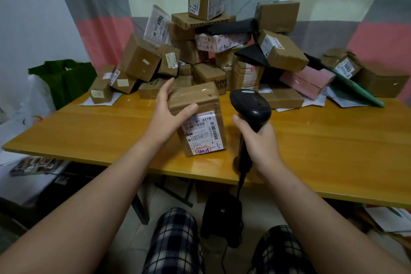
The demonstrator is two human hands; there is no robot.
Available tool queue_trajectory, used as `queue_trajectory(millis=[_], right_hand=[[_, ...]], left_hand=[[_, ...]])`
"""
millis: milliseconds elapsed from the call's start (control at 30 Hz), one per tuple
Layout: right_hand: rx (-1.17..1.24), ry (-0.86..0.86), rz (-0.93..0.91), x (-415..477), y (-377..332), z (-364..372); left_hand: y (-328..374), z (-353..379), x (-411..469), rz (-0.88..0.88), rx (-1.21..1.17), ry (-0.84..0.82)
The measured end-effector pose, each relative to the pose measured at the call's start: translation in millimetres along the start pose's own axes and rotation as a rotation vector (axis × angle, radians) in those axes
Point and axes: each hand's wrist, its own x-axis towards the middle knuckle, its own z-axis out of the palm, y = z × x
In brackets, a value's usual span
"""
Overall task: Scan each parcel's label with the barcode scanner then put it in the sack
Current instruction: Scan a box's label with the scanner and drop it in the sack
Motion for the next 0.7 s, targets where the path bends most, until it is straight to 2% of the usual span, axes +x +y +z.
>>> queue_trajectory(millis=[67,167,233,300,400,500,600,700], right_hand=[[0.012,-0.009,0.026,-1,2,3],[0.033,-0.020,0.067,-2,1,9],[0.061,-0.017,0.094,-3,0,14],[0.114,-0.011,0.126,-1,1,18],[0.140,0.023,0.132,1,2,19],[0.020,0.074,0.026,-7,-5,17],[-0.109,-0.045,-0.051,-19,-10,17],[-0.159,-0.127,0.020,-24,-8,21]], left_hand=[[-8,-2,-2,-0.068,-0.047,-0.028],[-18,-2,-5,-0.177,-0.087,-0.184],[-27,0,-6,-0.232,-0.076,-0.272],[-34,0,-8,-0.252,-0.038,-0.294],[-34,-5,-9,-0.180,0.036,-0.204],[-31,-10,-6,-0.111,0.064,-0.059],[-30,-12,2,-0.110,0.101,0.012],[-33,-12,8,-0.139,0.092,0.073]])
